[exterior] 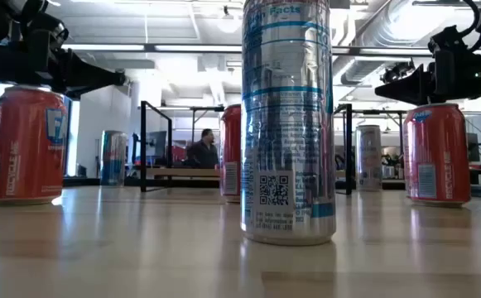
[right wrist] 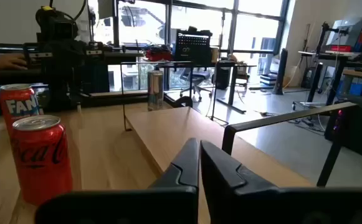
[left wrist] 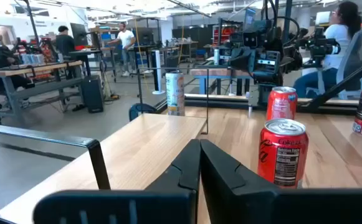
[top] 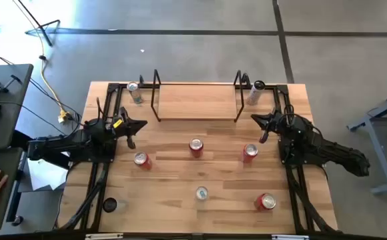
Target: Place canned beverage on shelf
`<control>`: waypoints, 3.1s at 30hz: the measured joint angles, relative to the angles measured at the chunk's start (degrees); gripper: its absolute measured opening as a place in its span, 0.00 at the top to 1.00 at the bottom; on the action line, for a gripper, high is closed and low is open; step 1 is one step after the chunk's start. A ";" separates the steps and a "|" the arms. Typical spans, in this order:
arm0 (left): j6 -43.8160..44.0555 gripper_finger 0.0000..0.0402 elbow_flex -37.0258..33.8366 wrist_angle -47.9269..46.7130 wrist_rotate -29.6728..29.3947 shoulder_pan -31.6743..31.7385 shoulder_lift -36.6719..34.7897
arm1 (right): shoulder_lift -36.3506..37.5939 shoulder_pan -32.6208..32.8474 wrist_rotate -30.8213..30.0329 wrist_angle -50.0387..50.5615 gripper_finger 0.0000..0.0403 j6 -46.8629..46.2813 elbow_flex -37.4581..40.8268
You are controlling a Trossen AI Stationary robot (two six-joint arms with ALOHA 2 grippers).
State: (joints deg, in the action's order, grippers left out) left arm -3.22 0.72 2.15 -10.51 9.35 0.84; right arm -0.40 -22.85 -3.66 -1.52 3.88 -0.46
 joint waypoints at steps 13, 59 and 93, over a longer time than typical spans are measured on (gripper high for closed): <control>0.01 0.99 0.00 0.00 -0.01 0.01 0.00 | 0.01 0.01 0.00 0.00 1.00 0.00 -0.01; 6.08 0.99 0.01 0.47 2.25 0.00 0.02 | 0.00 0.00 0.02 0.00 1.00 0.00 -0.01; 6.85 1.00 61.56 -49.89 0.49 0.52 53.44 | 0.00 0.01 0.02 0.00 1.00 0.01 -0.01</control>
State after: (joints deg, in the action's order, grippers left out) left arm 3.63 62.28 -47.74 -10.02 9.87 54.28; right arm -0.40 -22.84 -3.64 -1.52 3.89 -0.47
